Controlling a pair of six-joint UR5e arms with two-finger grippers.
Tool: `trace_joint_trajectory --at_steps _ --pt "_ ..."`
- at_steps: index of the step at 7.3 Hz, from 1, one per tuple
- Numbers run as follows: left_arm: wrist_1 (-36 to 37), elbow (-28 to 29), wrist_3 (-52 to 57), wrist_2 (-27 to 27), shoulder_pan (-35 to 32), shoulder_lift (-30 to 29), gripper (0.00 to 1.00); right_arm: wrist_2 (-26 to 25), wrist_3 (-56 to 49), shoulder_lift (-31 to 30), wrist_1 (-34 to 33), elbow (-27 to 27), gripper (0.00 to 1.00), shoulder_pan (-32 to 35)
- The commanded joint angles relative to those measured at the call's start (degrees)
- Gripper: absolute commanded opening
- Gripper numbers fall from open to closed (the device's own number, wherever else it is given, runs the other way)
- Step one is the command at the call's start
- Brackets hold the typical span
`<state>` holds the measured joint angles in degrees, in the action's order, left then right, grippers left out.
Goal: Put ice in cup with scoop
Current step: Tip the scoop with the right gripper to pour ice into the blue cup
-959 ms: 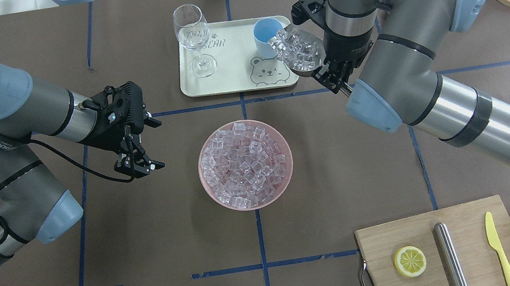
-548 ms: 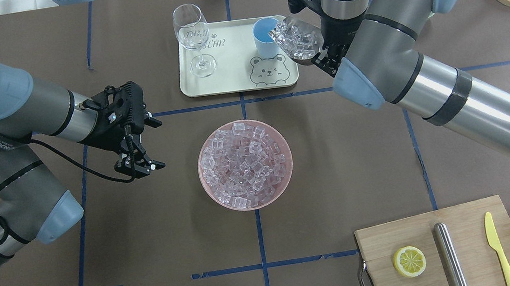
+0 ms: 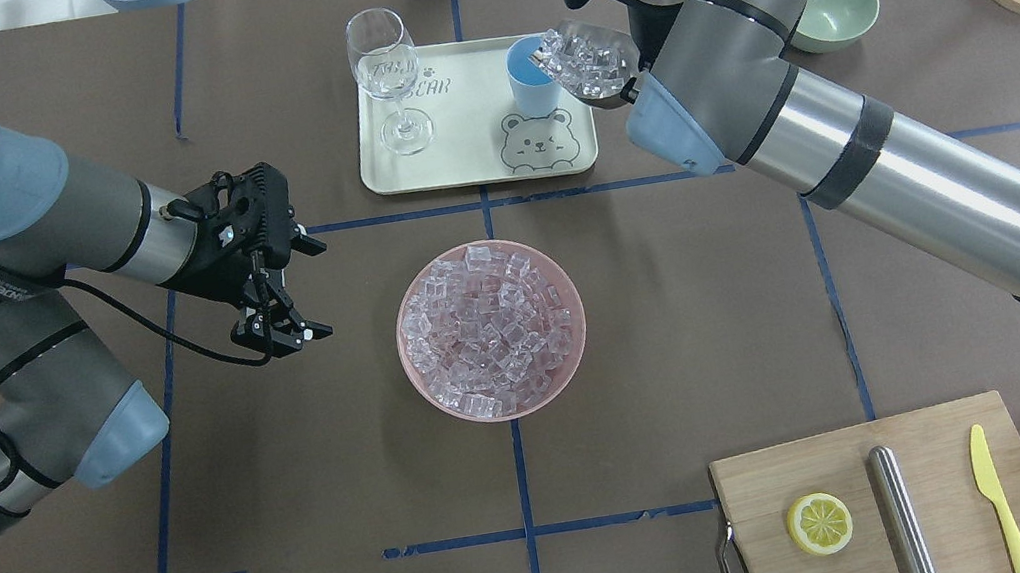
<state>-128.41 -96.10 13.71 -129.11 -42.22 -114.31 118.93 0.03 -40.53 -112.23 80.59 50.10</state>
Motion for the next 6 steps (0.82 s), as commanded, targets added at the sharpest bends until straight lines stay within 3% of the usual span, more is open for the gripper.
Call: trace_joint_trajectory --at_steps 1,4,6 --pt "0.0 0.0 0.0 0.0 0.0 0.0 1.00 -2.8 -7.2 3.2 -8.0 -0.7 0.00 0.4" --pt "0.0 0.0 0.0 0.0 0.0 -0.1 1.00 -5.5 -11.0 7.8 -15.2 -4.5 0.00 0.4" --pt "-0.1 0.0 0.0 0.0 0.1 -0.1 1.00 -6.8 -12.3 9.4 -16.6 -7.0 0.00 0.4"
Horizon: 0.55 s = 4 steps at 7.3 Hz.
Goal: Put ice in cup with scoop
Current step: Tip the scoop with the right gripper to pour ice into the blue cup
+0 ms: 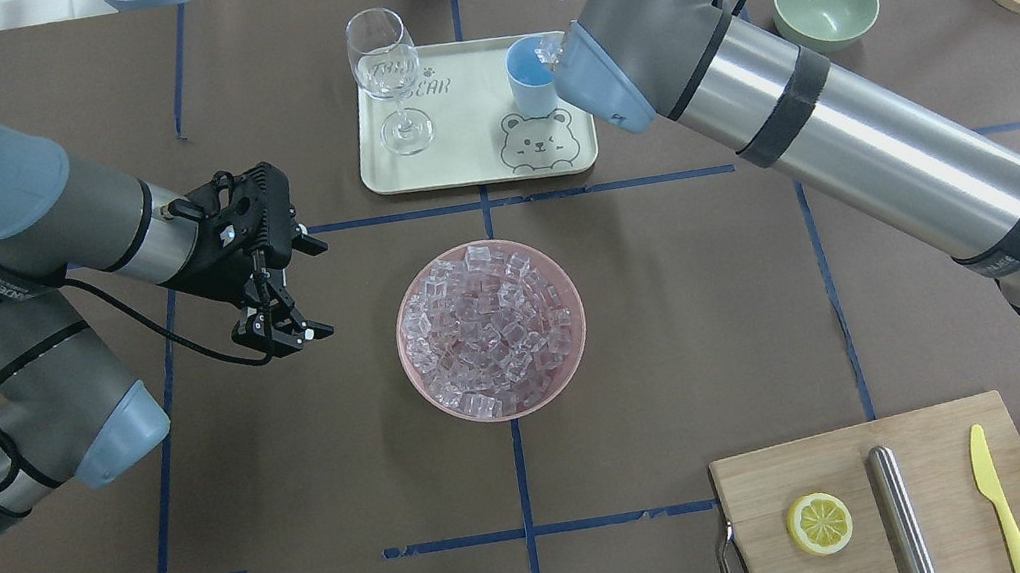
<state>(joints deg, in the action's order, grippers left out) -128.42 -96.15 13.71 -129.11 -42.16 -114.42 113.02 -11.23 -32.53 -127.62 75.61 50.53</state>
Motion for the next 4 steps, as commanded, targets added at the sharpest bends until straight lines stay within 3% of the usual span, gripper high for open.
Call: trace_joint_trajectory --at_steps 1,4 --pt "0.0 0.0 0.0 0.0 0.1 0.0 1.00 -0.9 -1.8 2.8 -1.2 -4.3 0.00 0.0" --pt "-0.1 -0.1 0.0 0.0 0.1 0.1 1.00 -2.1 -3.3 4.7 -2.2 -6.8 0.00 -0.1"
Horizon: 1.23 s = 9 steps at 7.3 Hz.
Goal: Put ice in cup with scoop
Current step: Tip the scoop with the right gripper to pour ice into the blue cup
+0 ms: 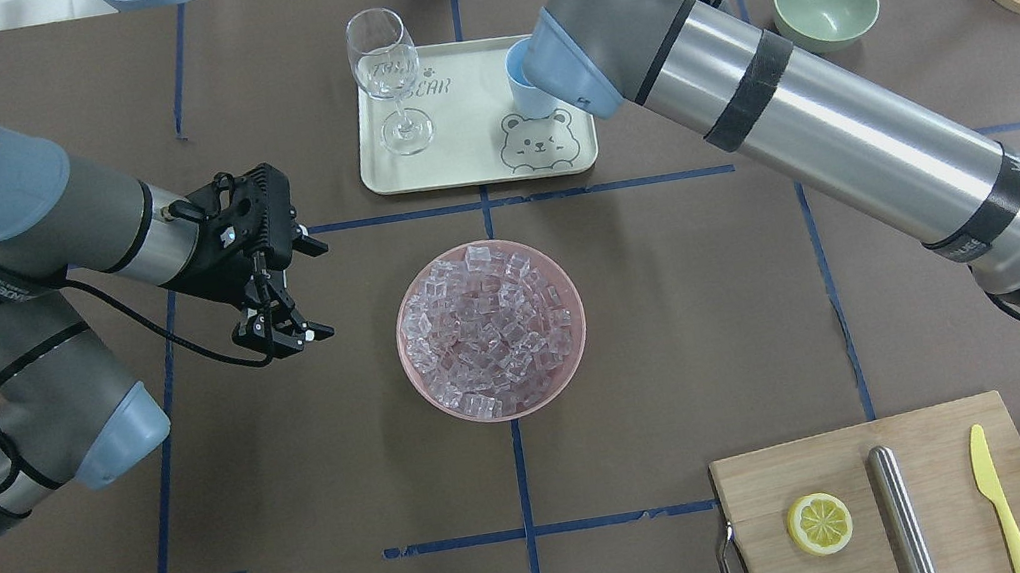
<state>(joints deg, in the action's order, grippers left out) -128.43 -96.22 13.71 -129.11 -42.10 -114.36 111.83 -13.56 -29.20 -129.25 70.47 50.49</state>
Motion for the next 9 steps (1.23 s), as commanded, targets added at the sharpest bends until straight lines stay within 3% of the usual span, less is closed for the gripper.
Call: trace_joint_trajectory --at_steps 1,9 --pt "-0.1 -0.1 0.0 0.0 0.0 0.2 1.00 -1.6 -1.8 3.6 -1.3 -4.8 0.00 0.0" --pt "-0.1 -0.3 0.0 -0.1 0.0 0.4 1.00 -7.6 -6.8 7.5 -4.4 -8.5 0.00 -0.7"
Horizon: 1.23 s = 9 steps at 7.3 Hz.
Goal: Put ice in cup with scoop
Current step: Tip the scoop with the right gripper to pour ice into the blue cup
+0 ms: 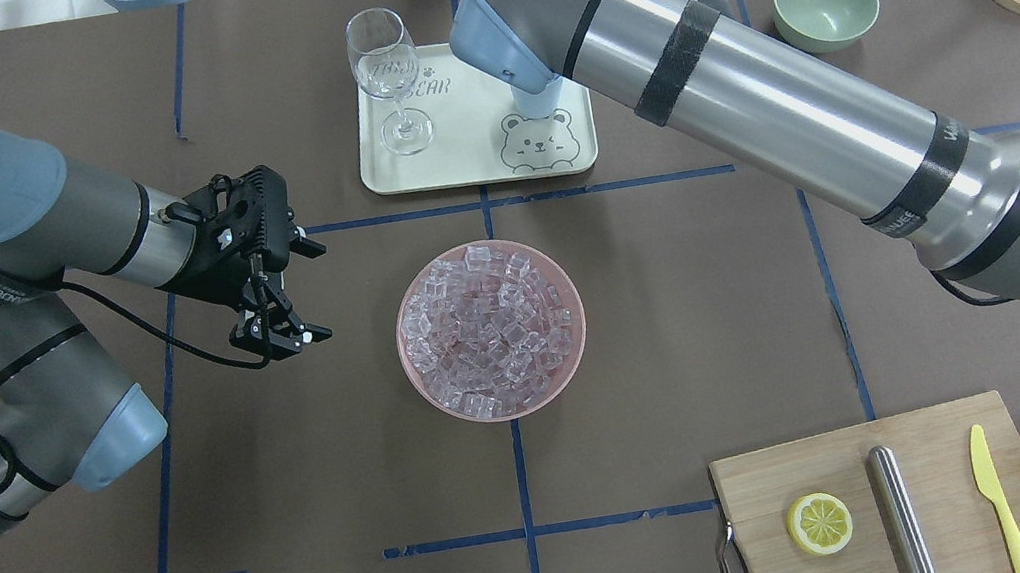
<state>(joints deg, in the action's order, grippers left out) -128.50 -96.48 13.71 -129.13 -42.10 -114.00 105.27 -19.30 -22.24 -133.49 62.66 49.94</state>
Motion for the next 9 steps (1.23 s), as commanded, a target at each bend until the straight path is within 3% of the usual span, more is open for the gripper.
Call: trace_joint_trajectory --at_steps 1,3,5,6,9 --pt "0.0 0.0 0.1 -0.1 0.0 0.1 1.00 -0.5 -1.4 0.4 -0.2 0.1 0.00 -0.3" --pt "-0.2 0.2 0.2 -0.2 0.0 0.1 1.00 3.3 1.4 -2.6 -0.2 4.5 0.00 -0.6" --pt "-0.1 0.2 0.4 -0.2 -0.1 0.1 1.00 8.9 12.4 -13.7 2.3 17.5 0.00 1.2" --pt "0.0 0.2 0.4 -0.2 -0.3 0.1 1.00 13.9 14.4 -17.3 3.5 19.8 0.00 3.7" --pt "0.1 0.3 0.6 -0.1 -2.2 1.2 1.00 15.1 30.3 -35.3 10.9 37.9 0.00 4.5"
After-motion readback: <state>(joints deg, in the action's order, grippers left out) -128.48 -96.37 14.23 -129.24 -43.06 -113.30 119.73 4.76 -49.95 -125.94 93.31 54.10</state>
